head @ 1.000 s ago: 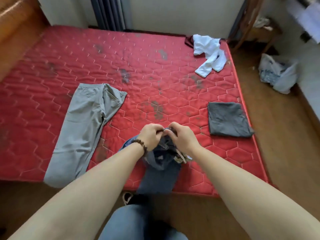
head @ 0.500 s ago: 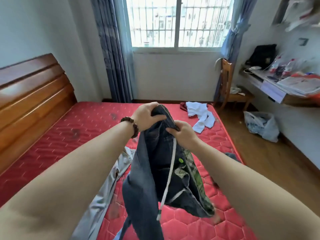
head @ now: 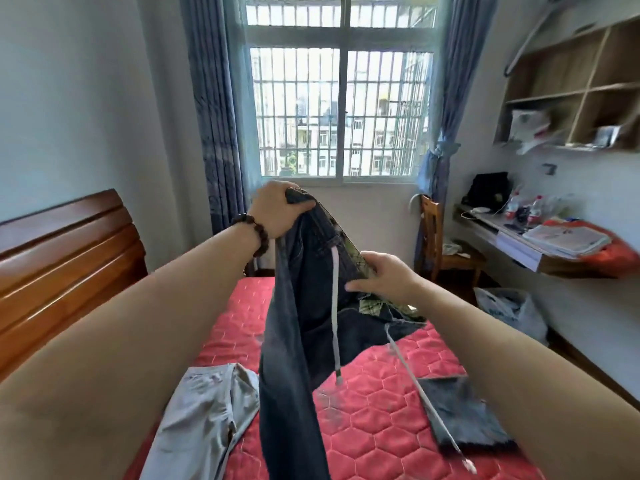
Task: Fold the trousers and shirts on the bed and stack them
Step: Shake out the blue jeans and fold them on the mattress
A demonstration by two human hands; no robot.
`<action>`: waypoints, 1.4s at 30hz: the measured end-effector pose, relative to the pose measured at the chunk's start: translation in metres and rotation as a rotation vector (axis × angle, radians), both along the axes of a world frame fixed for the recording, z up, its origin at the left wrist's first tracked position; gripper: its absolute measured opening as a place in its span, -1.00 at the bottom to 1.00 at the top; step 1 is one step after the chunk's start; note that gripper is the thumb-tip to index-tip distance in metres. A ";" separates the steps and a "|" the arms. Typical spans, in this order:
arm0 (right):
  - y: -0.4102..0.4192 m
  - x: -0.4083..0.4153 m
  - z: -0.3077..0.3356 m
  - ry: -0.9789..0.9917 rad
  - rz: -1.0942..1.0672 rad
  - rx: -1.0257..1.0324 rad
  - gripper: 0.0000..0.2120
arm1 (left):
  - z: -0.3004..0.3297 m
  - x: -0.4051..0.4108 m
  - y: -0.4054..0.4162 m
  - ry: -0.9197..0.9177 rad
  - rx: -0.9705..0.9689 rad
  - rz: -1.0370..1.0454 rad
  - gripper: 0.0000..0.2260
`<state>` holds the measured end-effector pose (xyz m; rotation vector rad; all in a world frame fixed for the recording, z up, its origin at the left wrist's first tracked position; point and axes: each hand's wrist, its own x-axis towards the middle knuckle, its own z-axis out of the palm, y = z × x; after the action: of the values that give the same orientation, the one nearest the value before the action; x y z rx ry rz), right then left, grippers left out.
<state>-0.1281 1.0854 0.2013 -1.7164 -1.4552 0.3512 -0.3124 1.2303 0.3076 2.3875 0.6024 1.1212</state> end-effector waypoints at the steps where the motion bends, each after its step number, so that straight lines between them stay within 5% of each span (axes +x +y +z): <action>1: -0.004 0.006 -0.004 -0.005 -0.020 -0.031 -0.59 | 0.007 0.001 0.001 -0.007 -0.008 0.025 -0.80; 5: -0.018 0.022 -0.021 -0.139 -0.150 -0.147 -0.12 | 0.035 0.007 0.002 -0.021 0.016 0.064 -0.76; 12: -0.029 0.040 -0.054 -0.174 -0.198 -0.159 -0.72 | 0.062 0.001 0.021 -0.165 -0.077 0.093 -0.81; 16: -0.028 0.054 -0.039 -0.063 -0.226 -0.050 -0.85 | 0.065 -0.012 0.044 -0.217 -0.108 0.150 -0.82; 20: -0.037 0.069 0.009 0.037 -0.222 0.191 -0.90 | 0.055 -0.037 0.078 -0.295 -0.232 0.148 -0.96; 28: -0.045 0.087 0.101 0.503 -0.258 0.584 -0.76 | 0.034 -0.058 0.099 -0.381 -0.413 -0.010 -0.86; 32: -0.054 0.095 0.142 0.628 -0.172 0.592 -0.66 | 0.042 -0.067 0.099 -0.386 -0.765 -0.308 -0.82; 36: -0.064 0.099 0.147 0.697 -0.083 0.518 -0.87 | 0.032 -0.077 0.101 -0.224 -1.009 -0.492 -0.63; 42: -0.044 0.096 0.113 0.730 -0.375 0.498 -0.90 | 0.001 -0.044 0.078 -0.317 -1.227 -0.270 -0.65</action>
<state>-0.0317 1.0417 0.3138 -1.2220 -0.6036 0.3261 -0.3561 1.3083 0.3089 1.1607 0.5784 0.6528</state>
